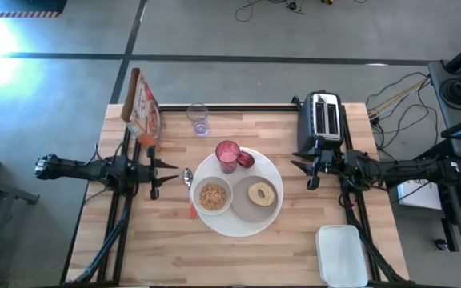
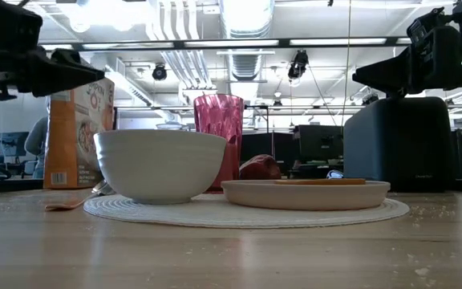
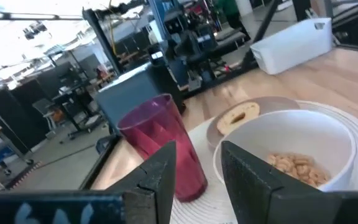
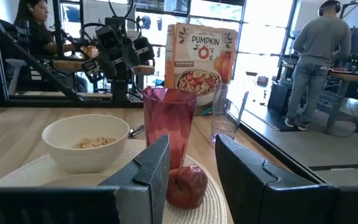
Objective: Arrange a breakfast setting
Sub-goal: Return to Home Position
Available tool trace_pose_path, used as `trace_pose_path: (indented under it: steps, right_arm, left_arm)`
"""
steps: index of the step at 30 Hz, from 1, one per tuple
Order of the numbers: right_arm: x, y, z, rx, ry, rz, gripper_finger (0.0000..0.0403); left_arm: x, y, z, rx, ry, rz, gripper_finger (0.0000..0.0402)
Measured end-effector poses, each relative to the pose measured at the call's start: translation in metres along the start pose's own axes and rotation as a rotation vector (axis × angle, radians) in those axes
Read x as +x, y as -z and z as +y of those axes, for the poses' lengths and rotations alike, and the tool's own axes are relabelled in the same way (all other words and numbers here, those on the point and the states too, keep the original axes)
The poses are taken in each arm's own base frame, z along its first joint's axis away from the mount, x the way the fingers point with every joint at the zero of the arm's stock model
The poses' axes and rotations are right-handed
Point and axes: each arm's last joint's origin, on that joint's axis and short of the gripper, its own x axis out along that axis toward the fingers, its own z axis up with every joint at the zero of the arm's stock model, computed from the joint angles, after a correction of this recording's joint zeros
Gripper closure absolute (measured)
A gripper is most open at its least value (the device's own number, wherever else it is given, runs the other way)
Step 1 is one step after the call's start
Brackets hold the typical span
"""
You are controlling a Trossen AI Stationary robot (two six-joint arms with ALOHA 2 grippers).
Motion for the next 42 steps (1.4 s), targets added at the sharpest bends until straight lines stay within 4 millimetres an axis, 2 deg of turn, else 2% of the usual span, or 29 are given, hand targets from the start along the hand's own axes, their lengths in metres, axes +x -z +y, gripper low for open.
trace_pose_path:
  steps: [14,42]
  right_arm:
    - [0.0000,0.0002,0.0000,0.000,-0.001,0.002,0.0284]
    - [0.0000,0.0002,0.0000,0.000,0.000,0.002,0.0284]
  left_arm:
    - [-0.0052,-0.0058,0.0038,-0.016,-0.037,-0.078,0.0290]
    - [-0.0019,-0.0028,0.0018,-0.007,-0.018,-0.036,0.0290]
